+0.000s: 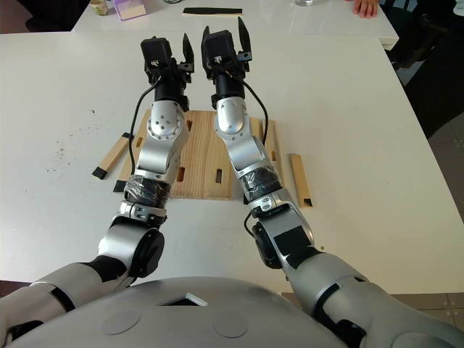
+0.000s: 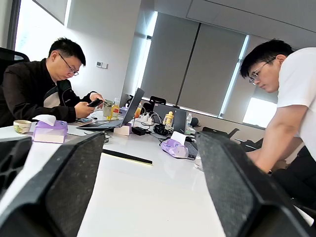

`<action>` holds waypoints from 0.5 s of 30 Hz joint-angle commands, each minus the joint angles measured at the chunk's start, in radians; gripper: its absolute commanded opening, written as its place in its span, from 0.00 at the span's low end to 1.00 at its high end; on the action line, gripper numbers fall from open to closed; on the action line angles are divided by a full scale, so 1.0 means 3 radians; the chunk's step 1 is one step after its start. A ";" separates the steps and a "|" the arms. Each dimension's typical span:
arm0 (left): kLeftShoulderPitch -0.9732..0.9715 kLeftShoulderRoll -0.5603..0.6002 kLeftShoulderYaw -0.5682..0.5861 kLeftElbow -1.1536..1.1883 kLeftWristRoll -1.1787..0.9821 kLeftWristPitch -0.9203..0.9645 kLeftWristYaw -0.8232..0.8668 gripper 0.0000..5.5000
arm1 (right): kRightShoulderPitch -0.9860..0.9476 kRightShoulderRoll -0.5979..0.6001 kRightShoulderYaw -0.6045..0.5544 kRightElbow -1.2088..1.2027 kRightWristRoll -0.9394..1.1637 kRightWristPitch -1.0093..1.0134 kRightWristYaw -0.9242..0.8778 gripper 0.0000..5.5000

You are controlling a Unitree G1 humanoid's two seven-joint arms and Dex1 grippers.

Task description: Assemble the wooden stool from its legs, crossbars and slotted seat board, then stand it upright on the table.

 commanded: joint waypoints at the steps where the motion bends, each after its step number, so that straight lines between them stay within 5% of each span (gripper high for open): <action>1: -0.0088 -0.0027 0.0016 0.0069 0.0025 -0.0037 0.0013 0.59 | -0.0057 0.0042 -0.0053 0.0043 0.0007 -0.0024 -0.0041 0.61; 15: -0.0148 -0.0019 0.0020 0.0153 0.0005 -0.0067 -0.0031 0.59 | -0.0129 0.0039 -0.0130 0.0138 0.0046 -0.0082 -0.0023 0.61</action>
